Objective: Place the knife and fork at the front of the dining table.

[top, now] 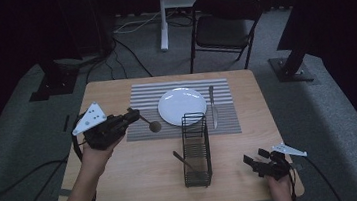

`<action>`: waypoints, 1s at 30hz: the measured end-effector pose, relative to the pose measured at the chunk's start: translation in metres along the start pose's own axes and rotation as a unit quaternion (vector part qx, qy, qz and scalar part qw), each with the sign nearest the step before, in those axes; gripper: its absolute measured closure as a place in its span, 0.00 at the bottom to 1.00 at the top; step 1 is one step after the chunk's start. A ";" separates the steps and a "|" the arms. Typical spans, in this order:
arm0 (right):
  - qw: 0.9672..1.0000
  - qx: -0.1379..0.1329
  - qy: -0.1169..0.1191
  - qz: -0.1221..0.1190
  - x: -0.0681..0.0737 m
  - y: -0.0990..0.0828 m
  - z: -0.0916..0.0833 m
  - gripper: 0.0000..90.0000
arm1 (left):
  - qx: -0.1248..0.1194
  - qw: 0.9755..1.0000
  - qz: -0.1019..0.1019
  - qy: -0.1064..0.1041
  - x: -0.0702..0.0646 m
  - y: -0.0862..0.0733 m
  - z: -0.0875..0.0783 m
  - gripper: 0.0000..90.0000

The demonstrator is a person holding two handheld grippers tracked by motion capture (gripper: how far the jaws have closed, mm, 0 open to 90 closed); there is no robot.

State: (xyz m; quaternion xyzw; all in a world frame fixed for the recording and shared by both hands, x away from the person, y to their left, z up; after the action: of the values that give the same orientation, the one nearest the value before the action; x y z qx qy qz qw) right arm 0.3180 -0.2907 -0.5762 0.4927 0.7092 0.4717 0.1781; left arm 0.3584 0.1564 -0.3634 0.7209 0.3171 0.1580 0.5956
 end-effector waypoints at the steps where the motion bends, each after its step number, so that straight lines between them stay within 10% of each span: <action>1: 1.000 -0.006 -0.004 0.002 -0.001 0.000 -0.001 0.14 | 0.009 1.000 -0.005 0.009 0.007 -0.005 0.003 0.98; 13: 1.000 -0.007 -0.019 0.005 -0.005 0.000 -0.002 0.16 | 0.074 0.993 0.006 0.087 0.058 -0.045 0.043 0.98; 30: 1.000 0.004 -0.009 -0.001 -0.002 -0.002 0.001 0.16 | 0.114 0.990 -0.001 0.084 0.074 -0.077 0.094 0.98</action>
State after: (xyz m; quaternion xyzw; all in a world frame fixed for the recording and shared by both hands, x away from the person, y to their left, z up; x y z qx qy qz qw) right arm 0.3185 -0.2921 -0.5784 0.4970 0.7098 0.4645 0.1830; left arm 0.4501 0.1395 -0.4712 0.7678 0.3826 0.1808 0.4811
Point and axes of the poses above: each handheld gripper's, and its own axes: z roughly forward along the jaws, y roughly out of its top, x roughly to its left, the point moved 6 cm from there along z, roughly forward along the jaws, and after that the axes turned 9 degrees about -z, right-handed, at the moved point
